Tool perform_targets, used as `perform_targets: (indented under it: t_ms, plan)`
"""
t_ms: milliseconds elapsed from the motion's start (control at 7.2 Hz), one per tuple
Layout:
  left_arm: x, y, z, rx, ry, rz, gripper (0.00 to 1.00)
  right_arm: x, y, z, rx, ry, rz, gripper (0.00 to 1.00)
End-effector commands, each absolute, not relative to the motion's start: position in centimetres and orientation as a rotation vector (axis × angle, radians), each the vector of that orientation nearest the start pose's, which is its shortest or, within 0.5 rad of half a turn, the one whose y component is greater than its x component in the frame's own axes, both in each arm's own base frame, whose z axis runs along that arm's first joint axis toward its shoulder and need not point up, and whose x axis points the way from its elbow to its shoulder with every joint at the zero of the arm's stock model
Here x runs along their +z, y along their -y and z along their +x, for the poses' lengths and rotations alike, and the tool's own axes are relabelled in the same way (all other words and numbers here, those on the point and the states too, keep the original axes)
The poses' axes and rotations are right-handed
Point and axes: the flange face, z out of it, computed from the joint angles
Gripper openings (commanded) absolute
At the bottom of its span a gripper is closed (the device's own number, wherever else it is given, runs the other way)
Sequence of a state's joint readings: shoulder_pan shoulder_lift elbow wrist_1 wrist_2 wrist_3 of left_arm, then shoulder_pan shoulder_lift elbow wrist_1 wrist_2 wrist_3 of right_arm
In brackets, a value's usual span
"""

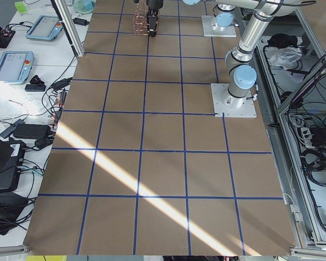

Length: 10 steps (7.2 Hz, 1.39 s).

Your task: Place wine into wine basket

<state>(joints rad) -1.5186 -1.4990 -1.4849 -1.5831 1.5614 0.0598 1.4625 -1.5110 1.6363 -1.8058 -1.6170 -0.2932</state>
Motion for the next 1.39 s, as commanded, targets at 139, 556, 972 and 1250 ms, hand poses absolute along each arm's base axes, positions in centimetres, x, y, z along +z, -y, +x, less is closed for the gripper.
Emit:
perform_targets:
  t_ms: [139, 556, 972, 1250]
  plan:
    - [56.4, 47.6, -11.0, -0.229, -3.134, 0.013, 1.0, 56.2, 51.5, 10.5, -0.262, -3.167, -0.308, 0.99]
    - [56.4, 47.6, -10.9, -0.229, -3.133, 0.015, 1.0, 58.2, 48.0, 16.6, -0.193, -3.165, -0.239, 0.99]
    - [56.4, 47.6, -10.9, -0.229, -3.132, 0.015, 1.0, 57.6, 48.5, 17.4, -0.178, -3.18, -0.235, 1.0]
    - [56.4, 47.6, -10.9, -0.229, -3.131, 0.015, 1.0, 57.0, 48.4, 17.3, -0.156, -3.178, -0.231, 1.0]
